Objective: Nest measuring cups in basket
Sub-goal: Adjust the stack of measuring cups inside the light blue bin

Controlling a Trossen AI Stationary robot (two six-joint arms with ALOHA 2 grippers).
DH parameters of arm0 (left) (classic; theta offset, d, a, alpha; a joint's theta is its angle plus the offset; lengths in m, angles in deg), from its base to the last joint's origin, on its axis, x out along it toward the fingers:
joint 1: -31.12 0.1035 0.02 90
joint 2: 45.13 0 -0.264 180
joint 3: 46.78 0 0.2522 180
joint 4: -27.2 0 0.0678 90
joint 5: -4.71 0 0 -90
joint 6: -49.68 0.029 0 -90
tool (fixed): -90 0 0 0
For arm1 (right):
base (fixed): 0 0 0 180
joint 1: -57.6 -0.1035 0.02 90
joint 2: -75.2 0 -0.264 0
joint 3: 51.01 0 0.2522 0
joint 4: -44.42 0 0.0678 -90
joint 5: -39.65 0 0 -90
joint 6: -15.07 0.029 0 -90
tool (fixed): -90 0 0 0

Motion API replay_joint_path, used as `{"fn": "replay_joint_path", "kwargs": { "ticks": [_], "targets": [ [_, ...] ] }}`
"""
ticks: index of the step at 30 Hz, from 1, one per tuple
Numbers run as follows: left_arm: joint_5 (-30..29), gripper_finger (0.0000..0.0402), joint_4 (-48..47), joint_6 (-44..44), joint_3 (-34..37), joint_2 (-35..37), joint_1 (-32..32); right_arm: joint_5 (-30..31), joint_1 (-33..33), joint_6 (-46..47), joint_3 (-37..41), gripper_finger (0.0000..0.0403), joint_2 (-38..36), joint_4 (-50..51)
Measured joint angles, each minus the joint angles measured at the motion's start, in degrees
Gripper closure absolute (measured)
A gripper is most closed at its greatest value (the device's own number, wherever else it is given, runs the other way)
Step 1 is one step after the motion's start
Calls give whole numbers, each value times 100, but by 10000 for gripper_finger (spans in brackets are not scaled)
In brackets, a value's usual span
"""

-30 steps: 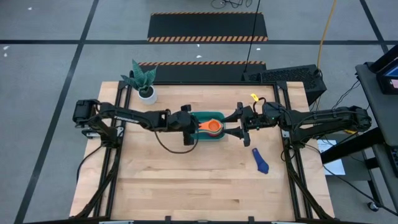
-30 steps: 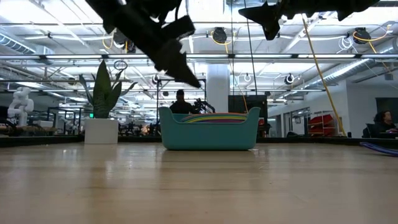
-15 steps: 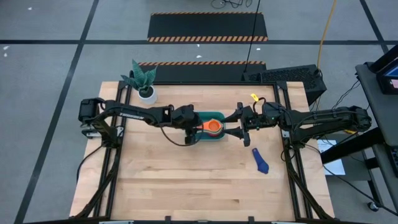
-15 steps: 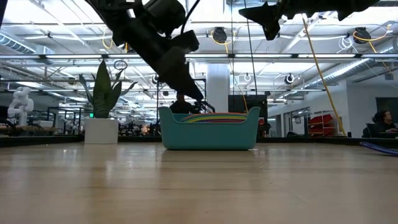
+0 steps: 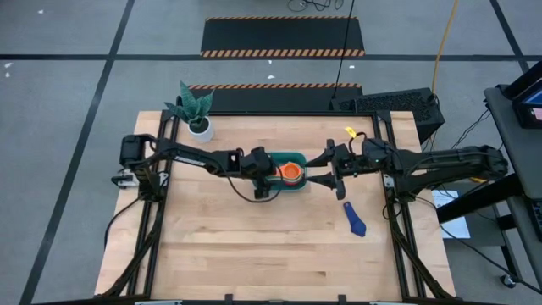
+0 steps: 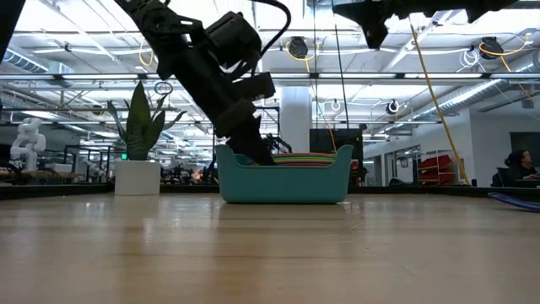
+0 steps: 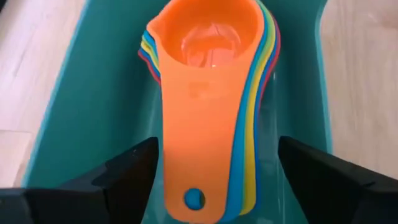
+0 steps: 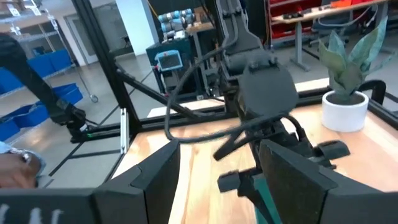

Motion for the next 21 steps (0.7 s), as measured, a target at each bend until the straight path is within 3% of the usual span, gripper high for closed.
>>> {"fn": "replay_joint_path", "kwargs": {
  "ticks": [7,15,21],
  "targets": [
    [-8,93,35,-171,0,8,48,6,-207,-4,0,188,-555,406],
    [191,175,1,-175,0,8,55,468,-455,-35,-1,188,-734,547],
    [301,237,3,-169,0,8,55,484,-468,-52,-2,188,-719,535]
  ]
}}
